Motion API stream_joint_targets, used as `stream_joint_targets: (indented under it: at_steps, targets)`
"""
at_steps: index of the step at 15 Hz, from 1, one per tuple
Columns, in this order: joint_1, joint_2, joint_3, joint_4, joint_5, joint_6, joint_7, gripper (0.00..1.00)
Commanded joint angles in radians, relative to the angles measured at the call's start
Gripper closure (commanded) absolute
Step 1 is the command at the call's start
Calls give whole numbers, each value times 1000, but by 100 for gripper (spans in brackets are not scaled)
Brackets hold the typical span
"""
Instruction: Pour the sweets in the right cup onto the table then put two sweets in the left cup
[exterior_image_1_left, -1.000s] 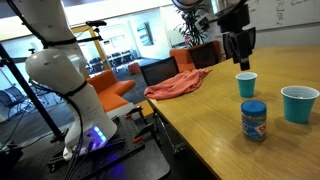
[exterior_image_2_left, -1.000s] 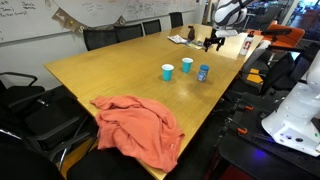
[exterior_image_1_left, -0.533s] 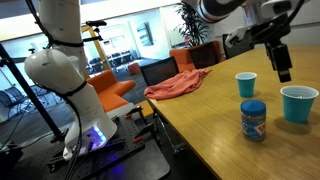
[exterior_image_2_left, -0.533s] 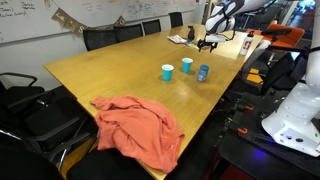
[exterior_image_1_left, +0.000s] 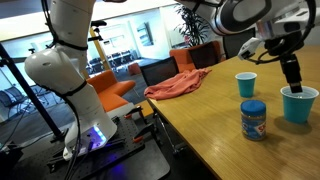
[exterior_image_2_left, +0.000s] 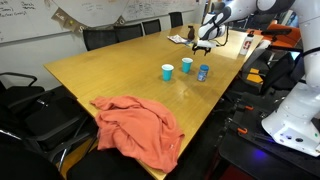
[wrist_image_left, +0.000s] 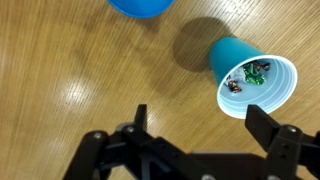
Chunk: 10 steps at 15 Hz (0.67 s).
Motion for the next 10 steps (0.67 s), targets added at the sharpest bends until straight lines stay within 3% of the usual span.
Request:
stream_joint_targets:
  at_steps: [1,10]
  targets:
    - [21,57,-12,65,30,-9,45,0]
    - [53,133,-12,112,59,-16,105,0]
